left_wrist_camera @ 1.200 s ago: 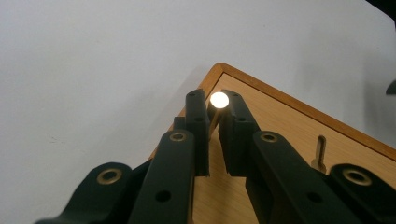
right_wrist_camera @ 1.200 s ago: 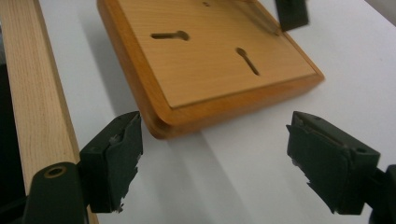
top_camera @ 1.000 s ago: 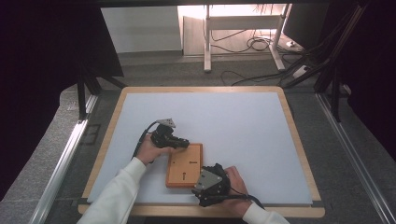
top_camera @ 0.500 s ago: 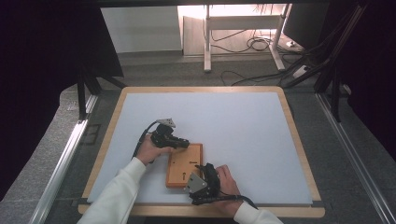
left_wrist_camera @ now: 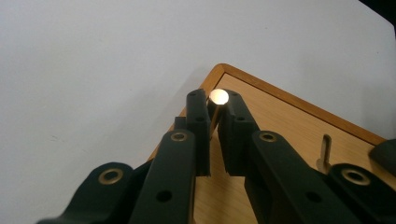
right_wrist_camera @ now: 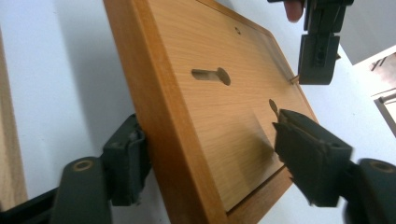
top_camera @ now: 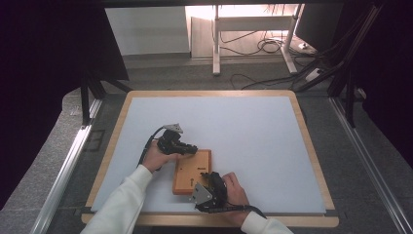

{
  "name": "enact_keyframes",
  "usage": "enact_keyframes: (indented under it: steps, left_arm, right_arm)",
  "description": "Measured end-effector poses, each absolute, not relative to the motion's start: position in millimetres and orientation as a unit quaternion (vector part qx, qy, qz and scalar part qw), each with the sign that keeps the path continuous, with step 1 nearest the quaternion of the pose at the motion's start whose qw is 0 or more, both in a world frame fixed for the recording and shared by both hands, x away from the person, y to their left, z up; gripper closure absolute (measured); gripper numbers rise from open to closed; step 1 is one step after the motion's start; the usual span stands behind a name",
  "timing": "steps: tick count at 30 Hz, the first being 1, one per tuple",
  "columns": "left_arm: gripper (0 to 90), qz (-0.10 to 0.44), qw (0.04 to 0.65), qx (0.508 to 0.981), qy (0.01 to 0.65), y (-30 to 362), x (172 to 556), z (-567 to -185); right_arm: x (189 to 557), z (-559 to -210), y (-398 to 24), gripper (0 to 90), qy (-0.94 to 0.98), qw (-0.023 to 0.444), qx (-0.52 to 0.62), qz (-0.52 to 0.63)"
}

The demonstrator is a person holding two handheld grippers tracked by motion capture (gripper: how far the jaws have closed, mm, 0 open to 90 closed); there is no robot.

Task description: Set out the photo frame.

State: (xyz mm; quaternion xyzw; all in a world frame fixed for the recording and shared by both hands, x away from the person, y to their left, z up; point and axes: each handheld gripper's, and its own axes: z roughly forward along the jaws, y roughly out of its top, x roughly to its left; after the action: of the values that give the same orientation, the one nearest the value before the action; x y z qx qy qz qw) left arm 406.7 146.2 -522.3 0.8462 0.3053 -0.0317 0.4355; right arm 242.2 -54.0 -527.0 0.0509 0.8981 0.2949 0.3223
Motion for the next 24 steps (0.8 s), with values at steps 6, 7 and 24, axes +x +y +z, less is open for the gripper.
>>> enact_keyframes:
  steps: [6, 7, 24]
  left_arm:
    - [84.7, -0.029, 0.438, 0.843, 0.312, 147, 408, -523]
    - [84.8, -0.030, 0.439, 0.841, 0.316, 147, 408, -523]
    - [83.4, -0.033, 0.446, 0.831, 0.330, 150, 412, -527]
  right_arm:
    - [240, -521, -56, 38.6, 0.891, 0.333, 0.044, 0.305]
    - [241, -519, -57, 39.9, 0.890, 0.336, 0.041, 0.304]
    - [242, -496, -62, 55.8, 0.877, 0.384, 0.006, 0.289]
